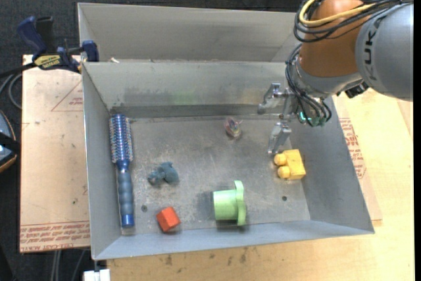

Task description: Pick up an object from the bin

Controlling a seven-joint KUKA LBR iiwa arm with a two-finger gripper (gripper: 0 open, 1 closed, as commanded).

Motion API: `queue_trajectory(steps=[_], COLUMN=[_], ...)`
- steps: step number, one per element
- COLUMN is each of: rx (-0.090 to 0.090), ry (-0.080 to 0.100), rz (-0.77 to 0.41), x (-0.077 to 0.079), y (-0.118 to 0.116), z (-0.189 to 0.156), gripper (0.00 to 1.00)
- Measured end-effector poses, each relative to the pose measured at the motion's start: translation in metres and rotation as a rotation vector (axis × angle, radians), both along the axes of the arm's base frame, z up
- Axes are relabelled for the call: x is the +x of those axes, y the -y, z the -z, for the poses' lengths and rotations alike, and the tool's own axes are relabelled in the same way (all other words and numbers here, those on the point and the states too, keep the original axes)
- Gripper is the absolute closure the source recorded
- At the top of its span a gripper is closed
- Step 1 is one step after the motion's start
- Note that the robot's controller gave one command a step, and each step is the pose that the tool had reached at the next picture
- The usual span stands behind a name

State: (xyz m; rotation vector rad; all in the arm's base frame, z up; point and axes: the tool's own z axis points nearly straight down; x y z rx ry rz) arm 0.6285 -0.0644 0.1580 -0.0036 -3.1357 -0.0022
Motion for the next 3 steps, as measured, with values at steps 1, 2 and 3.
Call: queue_trajectory(steps=[1,2,3], rx=[0.003,-0.001,-0.001], ry=[0.015,0.01,0.009], rz=[-0.208,-0.01,0.123], x=[-0.047,-0.059,-0.067], y=[0.073,0.084,0.086], z=[0.085,0.057,0.041], gripper=[0.0,0.0,0.0])
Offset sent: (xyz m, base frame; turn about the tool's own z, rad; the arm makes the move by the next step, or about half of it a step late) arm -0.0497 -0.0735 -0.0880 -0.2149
